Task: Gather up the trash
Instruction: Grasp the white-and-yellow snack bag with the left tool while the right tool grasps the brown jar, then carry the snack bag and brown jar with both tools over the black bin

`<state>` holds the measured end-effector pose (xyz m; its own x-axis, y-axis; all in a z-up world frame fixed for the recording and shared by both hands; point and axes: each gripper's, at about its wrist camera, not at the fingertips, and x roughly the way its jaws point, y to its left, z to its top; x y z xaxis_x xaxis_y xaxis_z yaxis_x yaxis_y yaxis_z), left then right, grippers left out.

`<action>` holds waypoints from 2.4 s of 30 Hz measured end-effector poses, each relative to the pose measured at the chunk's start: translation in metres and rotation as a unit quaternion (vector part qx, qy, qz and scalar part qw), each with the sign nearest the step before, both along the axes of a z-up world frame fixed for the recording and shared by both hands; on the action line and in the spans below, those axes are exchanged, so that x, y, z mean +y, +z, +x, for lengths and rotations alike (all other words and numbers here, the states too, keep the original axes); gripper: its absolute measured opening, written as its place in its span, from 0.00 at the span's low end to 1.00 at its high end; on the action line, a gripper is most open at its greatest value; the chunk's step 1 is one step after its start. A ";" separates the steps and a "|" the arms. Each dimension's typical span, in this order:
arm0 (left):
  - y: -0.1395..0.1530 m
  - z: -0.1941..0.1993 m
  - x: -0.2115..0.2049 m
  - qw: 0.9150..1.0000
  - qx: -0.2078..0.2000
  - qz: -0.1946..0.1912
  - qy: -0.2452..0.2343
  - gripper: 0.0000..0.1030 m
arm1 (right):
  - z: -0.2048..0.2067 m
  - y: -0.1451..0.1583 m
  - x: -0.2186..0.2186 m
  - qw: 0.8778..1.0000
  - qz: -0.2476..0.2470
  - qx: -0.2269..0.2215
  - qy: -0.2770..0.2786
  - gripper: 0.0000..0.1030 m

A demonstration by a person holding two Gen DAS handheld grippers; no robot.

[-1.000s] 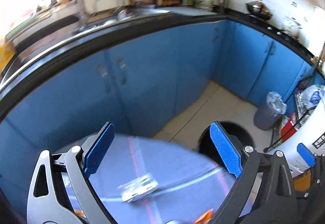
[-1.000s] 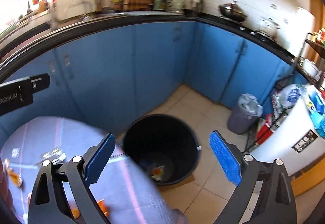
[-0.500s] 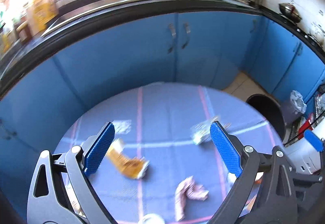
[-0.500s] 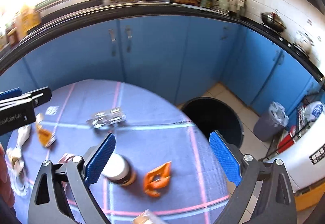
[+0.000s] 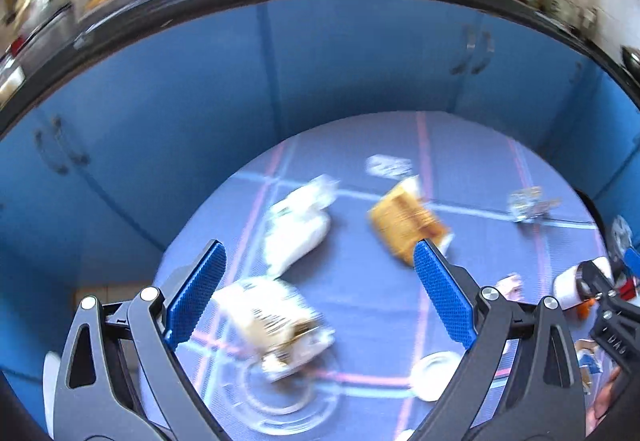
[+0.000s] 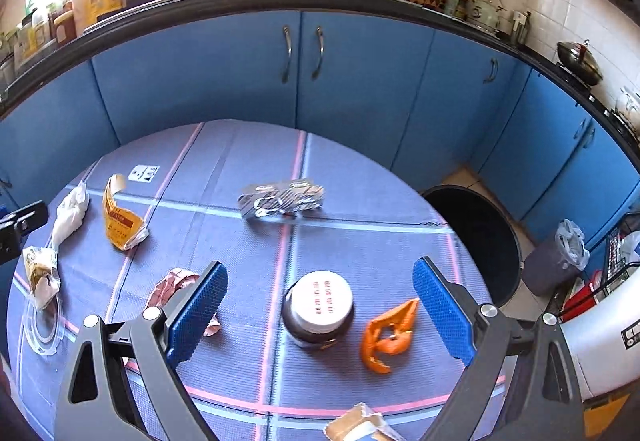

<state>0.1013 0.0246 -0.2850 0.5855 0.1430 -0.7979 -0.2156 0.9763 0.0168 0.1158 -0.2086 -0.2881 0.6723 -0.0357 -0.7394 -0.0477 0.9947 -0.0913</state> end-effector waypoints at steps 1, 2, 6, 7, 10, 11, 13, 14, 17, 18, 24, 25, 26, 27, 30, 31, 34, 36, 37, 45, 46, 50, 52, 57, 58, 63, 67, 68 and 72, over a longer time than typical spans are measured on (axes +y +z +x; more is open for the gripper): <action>-0.005 -0.003 0.005 1.000 0.005 0.001 0.008 0.91 | 0.000 -0.002 0.003 1.000 -0.001 0.001 0.001 0.89; -0.009 -0.005 0.008 1.000 0.010 0.000 0.013 0.91 | 0.000 -0.005 0.005 1.000 -0.004 0.002 0.003 0.88; -0.030 -0.008 0.021 0.999 0.030 -0.011 0.032 0.91 | 0.002 -0.015 0.011 1.000 -0.009 0.013 0.004 0.76; -0.035 -0.009 0.023 0.999 0.034 -0.014 0.034 0.91 | 0.003 -0.018 0.012 1.000 -0.009 0.019 0.005 0.73; -0.045 -0.010 0.023 0.998 0.040 -0.014 0.040 0.91 | 0.003 -0.025 0.013 1.000 -0.012 0.028 0.006 0.65; -0.048 -0.010 0.023 0.998 0.042 -0.014 0.040 0.91 | 0.002 -0.027 0.013 0.999 -0.012 0.031 0.008 0.62; -0.054 -0.012 0.023 0.998 0.044 -0.015 0.042 0.90 | 0.002 -0.032 0.013 0.999 -0.007 0.039 0.014 0.52; -0.055 -0.012 0.023 0.998 0.045 -0.015 0.041 0.88 | 0.002 -0.034 0.012 0.999 -0.005 0.043 0.014 0.44; -0.061 -0.013 0.021 0.998 0.052 -0.022 0.039 0.73 | 0.001 -0.036 0.009 0.999 0.006 0.046 0.012 0.43; -0.063 -0.013 0.022 0.997 0.057 -0.027 0.037 0.71 | 0.001 -0.036 0.008 0.999 0.008 0.046 0.011 0.43; -0.056 -0.014 0.022 0.997 0.051 -0.045 0.027 0.43 | -0.001 -0.032 0.008 0.999 0.016 0.047 0.011 0.43; -0.052 -0.012 0.021 0.997 0.051 -0.052 0.021 0.38 | -0.001 -0.031 0.008 0.999 0.016 0.046 0.011 0.43; -0.048 -0.012 0.020 0.997 0.050 -0.058 0.017 0.37 | -0.002 -0.028 0.008 0.999 0.018 0.045 0.011 0.43; -0.042 -0.011 0.017 0.997 0.044 -0.062 0.012 0.36 | -0.002 -0.025 0.008 0.999 0.019 0.045 0.011 0.43; -0.027 -0.009 0.010 0.998 0.034 -0.061 0.003 0.31 | -0.003 -0.014 0.004 0.999 0.024 0.041 0.006 0.43; -0.020 -0.007 0.007 0.997 0.029 -0.065 -0.003 0.30 | -0.004 -0.009 0.002 0.999 0.024 0.037 0.005 0.43; 0.001 -0.004 -0.007 0.998 0.011 -0.056 -0.021 0.30 | -0.005 0.005 -0.004 0.999 0.024 0.028 0.000 0.43; 0.012 0.000 -0.018 0.998 0.002 -0.051 -0.032 0.30 | -0.006 0.015 -0.009 1.000 0.023 0.021 -0.005 0.43; 0.019 0.003 -0.024 0.998 -0.003 -0.052 -0.039 0.30 | -0.005 0.020 -0.012 1.000 0.022 0.018 -0.008 0.43; 0.057 0.022 -0.071 0.995 -0.030 -0.055 -0.083 0.30 | -0.008 0.060 -0.047 0.999 0.019 -0.012 -0.041 0.43; 0.060 0.025 -0.078 0.994 -0.032 -0.054 -0.090 0.30 | -0.008 0.063 -0.050 0.999 0.019 -0.014 -0.044 0.43; 0.069 0.035 -0.104 0.991 -0.031 -0.056 -0.115 0.30 | -0.008 0.076 -0.070 0.997 0.018 -0.024 -0.066 0.43; 0.074 0.038 -0.115 0.990 -0.036 -0.053 -0.129 0.30 | -0.007 0.082 -0.080 0.997 0.017 -0.029 -0.076 0.43; 0.083 0.053 -0.151 0.984 -0.038 -0.054 -0.165 0.30 | -0.006 0.090 -0.100 0.994 0.015 -0.034 -0.100 0.43; 0.084 0.054 -0.156 0.983 -0.038 -0.055 -0.172 0.30 | -0.006 0.091 -0.104 0.994 0.014 -0.035 -0.104 0.43; 0.087 0.068 -0.187 0.976 -0.036 -0.058 -0.206 0.30 | 0.000 0.096 -0.125 0.991 0.012 -0.038 -0.129 0.43; 0.090 0.078 -0.214 0.969 -0.038 -0.058 -0.236 0.30 | 0.004 0.100 -0.138 0.988 0.010 -0.044 -0.147 0.43; 0.090 0.081 -0.220 0.968 -0.038 -0.058 -0.242 0.30 | 0.006 0.101 -0.142 0.987 0.009 -0.047 -0.151 0.43; 0.092 0.090 -0.244 0.961 -0.042 -0.060 -0.266 0.30 | 0.012 0.107 -0.156 0.985 0.001 -0.057 -0.165 0.43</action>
